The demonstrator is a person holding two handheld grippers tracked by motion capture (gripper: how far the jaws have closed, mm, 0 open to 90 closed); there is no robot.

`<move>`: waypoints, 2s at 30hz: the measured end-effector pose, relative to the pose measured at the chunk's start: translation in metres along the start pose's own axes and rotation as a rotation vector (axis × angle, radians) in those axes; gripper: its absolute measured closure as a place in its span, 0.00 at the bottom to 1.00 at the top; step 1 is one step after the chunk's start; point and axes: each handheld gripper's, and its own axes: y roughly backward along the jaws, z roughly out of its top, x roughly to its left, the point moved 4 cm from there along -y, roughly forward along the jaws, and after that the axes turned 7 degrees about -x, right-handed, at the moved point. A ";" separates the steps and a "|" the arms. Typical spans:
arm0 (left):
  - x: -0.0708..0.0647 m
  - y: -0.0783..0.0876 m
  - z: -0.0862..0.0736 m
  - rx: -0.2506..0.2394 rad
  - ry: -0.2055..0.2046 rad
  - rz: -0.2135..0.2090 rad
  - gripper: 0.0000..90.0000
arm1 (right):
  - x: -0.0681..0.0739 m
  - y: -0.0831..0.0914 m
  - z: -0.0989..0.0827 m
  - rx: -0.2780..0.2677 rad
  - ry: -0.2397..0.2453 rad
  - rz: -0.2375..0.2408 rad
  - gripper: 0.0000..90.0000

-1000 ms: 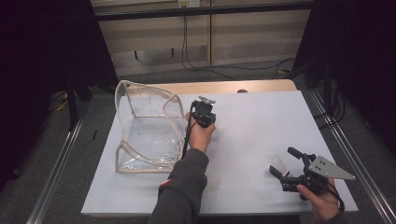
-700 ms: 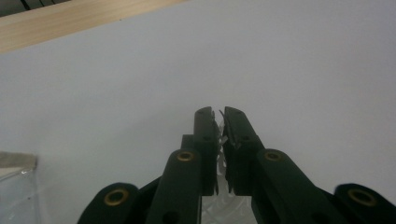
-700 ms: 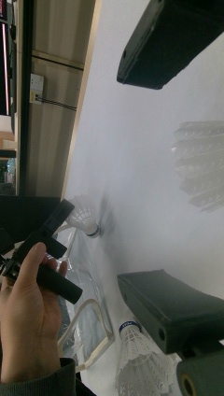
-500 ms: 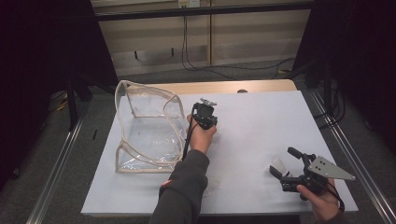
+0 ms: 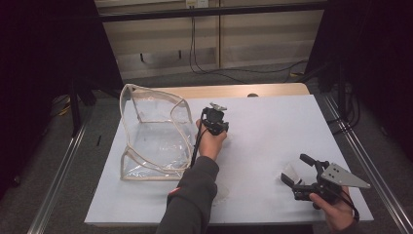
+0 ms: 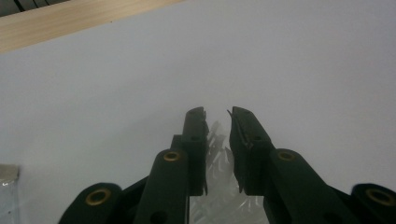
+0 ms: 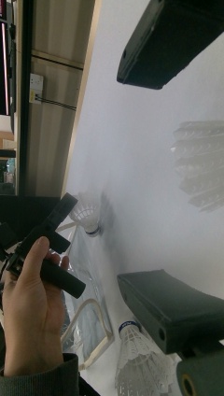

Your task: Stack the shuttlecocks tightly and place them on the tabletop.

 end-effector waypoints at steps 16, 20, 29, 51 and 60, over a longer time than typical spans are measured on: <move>0.001 0.000 0.000 0.021 -0.081 0.012 0.93 | 0.000 0.000 0.000 0.000 -0.001 0.000 0.04; 0.004 0.002 0.001 0.019 -0.092 0.025 0.95 | 0.000 0.000 0.000 -0.001 -0.002 -0.001 0.04; 0.010 0.006 0.003 0.008 -0.108 0.057 0.97 | 0.000 0.000 0.000 -0.002 0.000 0.001 0.04; 0.001 -0.004 0.000 -0.001 -0.062 0.001 0.88 | 0.000 0.000 0.000 -0.001 -0.001 0.001 0.04; -0.003 -0.006 0.000 -0.003 -0.049 -0.015 0.85 | 0.000 0.000 0.000 0.000 -0.002 0.000 0.04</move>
